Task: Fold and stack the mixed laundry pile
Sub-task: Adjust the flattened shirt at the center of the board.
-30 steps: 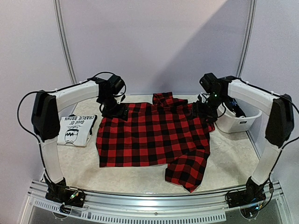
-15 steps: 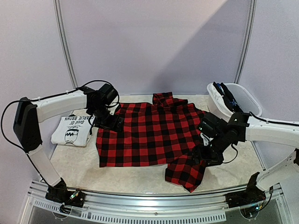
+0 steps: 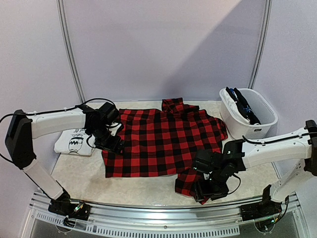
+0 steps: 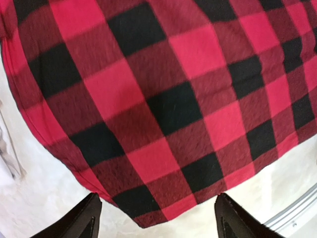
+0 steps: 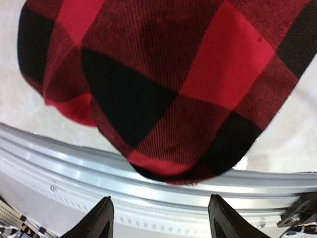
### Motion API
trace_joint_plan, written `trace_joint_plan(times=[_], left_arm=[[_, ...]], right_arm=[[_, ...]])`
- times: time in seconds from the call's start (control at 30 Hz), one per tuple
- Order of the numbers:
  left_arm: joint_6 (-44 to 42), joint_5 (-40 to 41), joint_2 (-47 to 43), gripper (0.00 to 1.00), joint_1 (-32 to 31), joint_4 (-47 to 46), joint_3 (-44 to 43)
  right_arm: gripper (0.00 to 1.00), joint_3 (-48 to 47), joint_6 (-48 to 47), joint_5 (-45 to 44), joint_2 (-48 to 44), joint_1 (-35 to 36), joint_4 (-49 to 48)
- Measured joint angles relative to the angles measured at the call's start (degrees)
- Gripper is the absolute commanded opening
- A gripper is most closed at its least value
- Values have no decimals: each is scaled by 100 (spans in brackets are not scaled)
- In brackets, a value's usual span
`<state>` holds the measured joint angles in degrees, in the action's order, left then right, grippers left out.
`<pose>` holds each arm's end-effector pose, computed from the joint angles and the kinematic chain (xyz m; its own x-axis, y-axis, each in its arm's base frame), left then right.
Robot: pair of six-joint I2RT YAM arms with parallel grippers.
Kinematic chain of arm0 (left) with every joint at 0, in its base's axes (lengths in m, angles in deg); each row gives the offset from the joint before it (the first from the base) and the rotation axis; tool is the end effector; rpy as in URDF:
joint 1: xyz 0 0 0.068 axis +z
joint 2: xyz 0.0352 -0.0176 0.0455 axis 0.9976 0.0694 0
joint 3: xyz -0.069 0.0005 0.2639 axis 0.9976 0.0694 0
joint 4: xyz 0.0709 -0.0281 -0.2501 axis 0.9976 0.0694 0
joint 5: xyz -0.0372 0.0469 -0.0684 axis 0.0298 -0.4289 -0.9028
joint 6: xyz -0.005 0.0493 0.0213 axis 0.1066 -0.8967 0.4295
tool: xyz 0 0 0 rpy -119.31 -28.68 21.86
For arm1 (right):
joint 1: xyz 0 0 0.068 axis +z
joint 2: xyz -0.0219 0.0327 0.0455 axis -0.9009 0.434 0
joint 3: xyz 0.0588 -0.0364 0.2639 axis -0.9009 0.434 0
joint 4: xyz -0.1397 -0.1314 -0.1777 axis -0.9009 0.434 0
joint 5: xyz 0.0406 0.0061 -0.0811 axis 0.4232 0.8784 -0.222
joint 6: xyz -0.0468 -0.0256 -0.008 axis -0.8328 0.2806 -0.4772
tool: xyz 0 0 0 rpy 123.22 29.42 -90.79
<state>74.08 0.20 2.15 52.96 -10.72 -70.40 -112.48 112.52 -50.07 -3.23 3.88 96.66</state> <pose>0.2477 -0.1629 0.2093 -0.9400 0.2556 -0.2261 0.2858 0.9517 -0.1121 0.0859 0.2321 0.1841 -0.9887 -0.0941 0.1170 -0.0724 0.9814 0.1780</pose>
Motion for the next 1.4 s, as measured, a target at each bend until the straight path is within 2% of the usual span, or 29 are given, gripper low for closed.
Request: trace_joint_plan(times=[0.2,0.27,0.5,0.6,0.97,1.23,1.4], left_arm=[[48,-87,-350,76,-15,-37,507],[74,-114,-428,76,-20,-59,623],[151,-166,-505,72,-22,-199,883],[188,-195,-505,71,-24,-306,1001],[238,-175,-498,68,-33,-409,1049],[262,-173,-448,67,-33,-479,1047],[264,-177,-251,67,-33,-485,966]], right_arm=[[53,223,339,-92,262,4,-435],[47,247,409,-114,358,4,-479],[10,157,437,-304,518,4,-415],[1,-129,345,-382,520,4,-96],[0,-2026,-122,-448,-109,-188,1591],[0,-2549,-634,-374,-63,-1683,1799],[0,-3342,-1134,-284,763,-2446,1635]])
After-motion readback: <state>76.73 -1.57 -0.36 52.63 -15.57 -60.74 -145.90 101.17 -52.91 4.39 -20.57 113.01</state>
